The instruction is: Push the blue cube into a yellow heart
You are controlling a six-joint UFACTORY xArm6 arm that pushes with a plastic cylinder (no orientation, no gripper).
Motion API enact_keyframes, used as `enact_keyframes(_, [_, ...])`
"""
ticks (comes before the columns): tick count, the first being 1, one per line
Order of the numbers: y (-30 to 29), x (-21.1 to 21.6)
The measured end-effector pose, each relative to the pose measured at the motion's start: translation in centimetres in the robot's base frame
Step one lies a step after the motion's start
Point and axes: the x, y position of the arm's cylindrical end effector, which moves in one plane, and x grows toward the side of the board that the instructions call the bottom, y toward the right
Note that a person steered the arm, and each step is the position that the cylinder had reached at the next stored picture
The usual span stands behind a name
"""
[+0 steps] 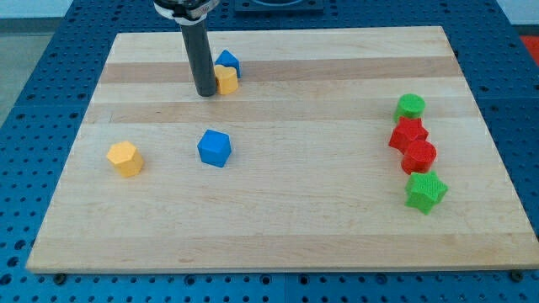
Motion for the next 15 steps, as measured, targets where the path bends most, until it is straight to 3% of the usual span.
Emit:
enact_keyframes(2, [0.8,-0.3])
enact_keyframes(3, [0.4,2.1])
enact_keyframes(4, [-1.0,7.6])
enact_keyframes(6, [-3.6,12.4])
enact_keyframes(7, [-3.1,16.7])
enact_keyframes(8, [1.2,17.1])
enact_keyframes(12, [2.1,-0.9])
enact_keyframes(15, [0.4,1.2])
